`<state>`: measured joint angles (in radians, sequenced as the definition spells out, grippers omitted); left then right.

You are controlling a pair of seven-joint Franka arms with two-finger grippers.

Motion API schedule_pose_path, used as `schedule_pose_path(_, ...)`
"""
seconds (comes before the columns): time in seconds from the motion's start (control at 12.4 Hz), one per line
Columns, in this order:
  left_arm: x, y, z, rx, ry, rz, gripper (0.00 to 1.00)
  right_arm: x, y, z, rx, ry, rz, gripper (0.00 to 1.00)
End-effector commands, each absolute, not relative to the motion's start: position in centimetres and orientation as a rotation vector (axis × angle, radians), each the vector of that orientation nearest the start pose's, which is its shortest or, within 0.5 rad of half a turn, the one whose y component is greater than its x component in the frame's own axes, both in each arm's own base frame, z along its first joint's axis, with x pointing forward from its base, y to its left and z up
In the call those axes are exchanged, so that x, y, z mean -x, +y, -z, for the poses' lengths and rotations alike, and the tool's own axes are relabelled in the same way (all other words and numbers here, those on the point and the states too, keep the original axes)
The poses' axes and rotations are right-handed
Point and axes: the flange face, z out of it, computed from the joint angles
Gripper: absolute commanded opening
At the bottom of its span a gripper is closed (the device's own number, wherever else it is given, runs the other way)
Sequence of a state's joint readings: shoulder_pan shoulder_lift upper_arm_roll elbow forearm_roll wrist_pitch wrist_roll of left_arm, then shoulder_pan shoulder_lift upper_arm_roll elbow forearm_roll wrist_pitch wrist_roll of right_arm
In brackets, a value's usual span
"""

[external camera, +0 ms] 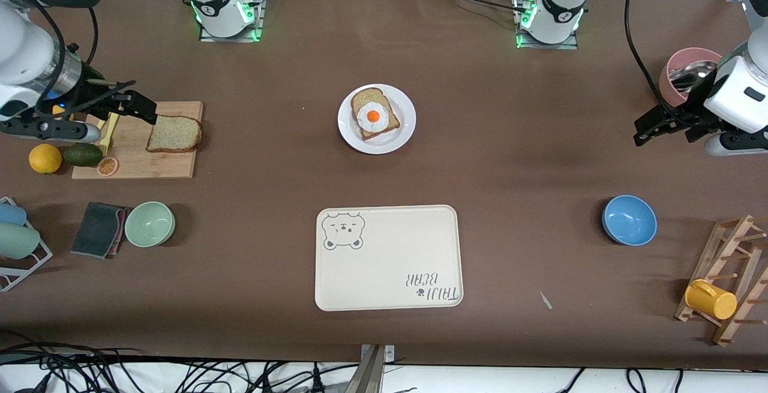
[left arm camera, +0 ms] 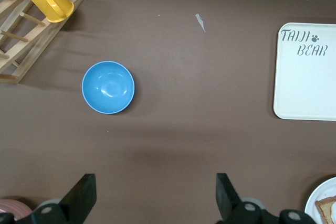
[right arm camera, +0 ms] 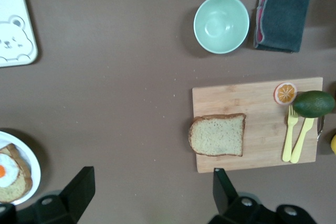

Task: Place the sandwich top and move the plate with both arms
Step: 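Reach the right gripper to the bread slice on the cutting board and grasp it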

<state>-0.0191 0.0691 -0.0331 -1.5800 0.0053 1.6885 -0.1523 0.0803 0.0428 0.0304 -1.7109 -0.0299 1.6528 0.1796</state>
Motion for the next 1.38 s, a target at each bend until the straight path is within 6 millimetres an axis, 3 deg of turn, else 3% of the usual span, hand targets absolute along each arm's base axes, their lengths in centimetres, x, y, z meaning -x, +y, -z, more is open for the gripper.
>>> schedule_pose_path(0.0, -58.4, -3.1, -59.8, 3.155, -0.208, 0.057, 1.0, -55.4, 6.5, -49.5, 3.249, 0.066, -0.157, 0.99)
schedule_pose_path(0.16, -58.4, -3.1, -59.8, 3.154, -0.225, 0.057, 1.0, -54.2, 7.0, -46.2, 3.274, 0.069, -0.156, 0.99)
schedule_pose_path(0.4, -58.4, -3.1, -59.8, 3.153, -0.23, 0.057, 1.0, -52.3, 8.7, -40.7, 3.355, -0.075, -0.234, 0.99)
schedule_pose_path(0.57, -58.4, -3.1, -59.9, 3.153, -0.23, 0.059, 1.0, -51.2, 8.2, -36.5, 3.401, -0.153, -0.265, 0.99)
schedule_pose_path(0.73, -58.4, -3.1, -59.8, 3.152, -0.229, 0.057, 1.0, -49.6, 7.9, -33.5, 3.451, -0.016, -0.29, 0.99)
schedule_pose_path(0.81, -58.4, -3.1, -59.8, 3.153, -0.23, 0.057, 1.0, -49.4, 7.6, -31.7, 3.488, -0.032, -0.329, 0.99)
schedule_pose_path(1.05, -58.4, -3.1, -59.8, 3.153, -0.232, 0.057, 1.0, -49.3, 6.8, -28.3, 3.493, 0.054, -0.388, 0.99)
schedule_pose_path(1.13, -58.4, -3.1, -59.8, 3.152, -0.229, 0.057, 1.0, -49.5, 6.7, -27.0, 3.497, 0.115, -0.406, 0.94)
schedule_pose_path(1.3, -58.4, -3.1, -59.8, 3.152, -0.229, 0.057, 1.0, -49.8, 6.8, -24.6, 3.553, 0.1, -0.372, 0.92)
